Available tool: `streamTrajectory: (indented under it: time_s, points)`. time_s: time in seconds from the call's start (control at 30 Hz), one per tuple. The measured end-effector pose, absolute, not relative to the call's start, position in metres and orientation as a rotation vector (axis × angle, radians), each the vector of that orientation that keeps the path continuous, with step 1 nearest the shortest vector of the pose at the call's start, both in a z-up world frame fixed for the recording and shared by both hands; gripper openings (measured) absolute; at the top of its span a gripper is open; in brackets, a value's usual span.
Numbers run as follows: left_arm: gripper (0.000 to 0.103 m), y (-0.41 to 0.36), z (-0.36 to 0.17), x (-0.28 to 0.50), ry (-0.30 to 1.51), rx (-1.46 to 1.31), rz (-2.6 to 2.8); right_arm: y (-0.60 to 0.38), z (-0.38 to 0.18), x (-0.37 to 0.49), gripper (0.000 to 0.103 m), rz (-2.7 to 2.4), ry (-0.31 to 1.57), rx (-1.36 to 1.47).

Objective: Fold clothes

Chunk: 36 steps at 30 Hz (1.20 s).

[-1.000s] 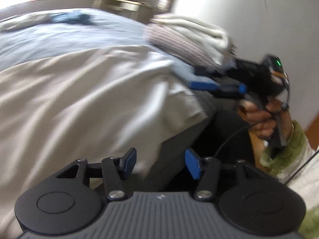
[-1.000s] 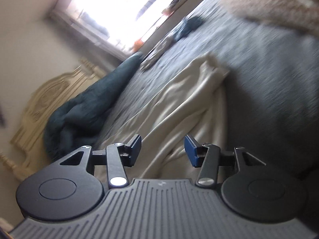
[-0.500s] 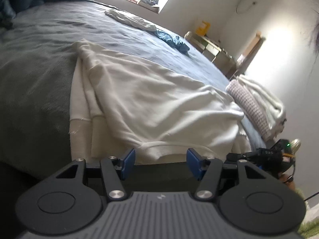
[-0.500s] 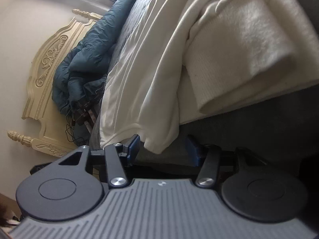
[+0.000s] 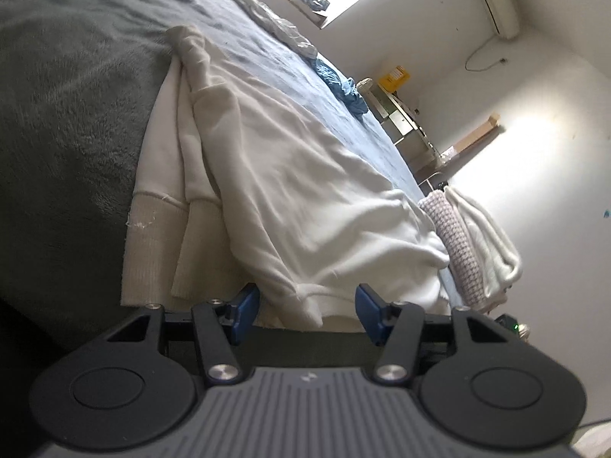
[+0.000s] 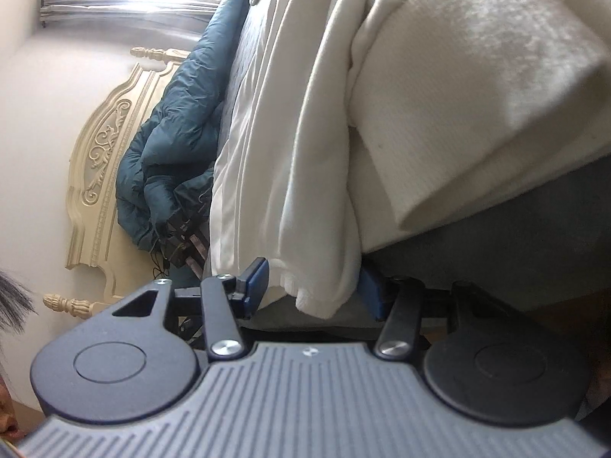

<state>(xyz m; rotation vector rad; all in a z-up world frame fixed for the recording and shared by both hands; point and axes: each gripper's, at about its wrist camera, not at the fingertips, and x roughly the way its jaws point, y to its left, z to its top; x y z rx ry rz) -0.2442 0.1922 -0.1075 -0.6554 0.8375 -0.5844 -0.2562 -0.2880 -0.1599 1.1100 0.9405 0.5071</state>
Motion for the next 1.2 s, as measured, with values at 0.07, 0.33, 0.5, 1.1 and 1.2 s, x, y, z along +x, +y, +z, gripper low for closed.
streamTrajectory:
  time_s: [0.07,0.33,0.5,1.1,1.2]
  points:
    - [0.036,0.192,-0.11,-0.241,0.857,-0.682,-0.598,-0.286,-0.158,-0.256,0.035,0.505,0.945,1.093]
    - [0.007,0.196,-0.105,-0.234,0.9,-0.794,-0.619,-0.282,-0.139,-0.263,0.012,0.552,0.911,1.072]
    - [0.006,0.2,-0.096,-0.219,0.869,-0.915,-0.668,-0.288,-0.121,-0.251,0.01,0.588,0.875,1.078]
    - [0.005,0.148,-0.115,-0.235,0.903,-0.528,-0.576,-0.311,-0.124,-0.229,0.007,0.504,0.947,0.851]
    - [0.005,0.147,-0.116,-0.237,0.897,-0.521,-0.579,-0.308,-0.123,-0.231,0.007,0.504,0.946,0.825]
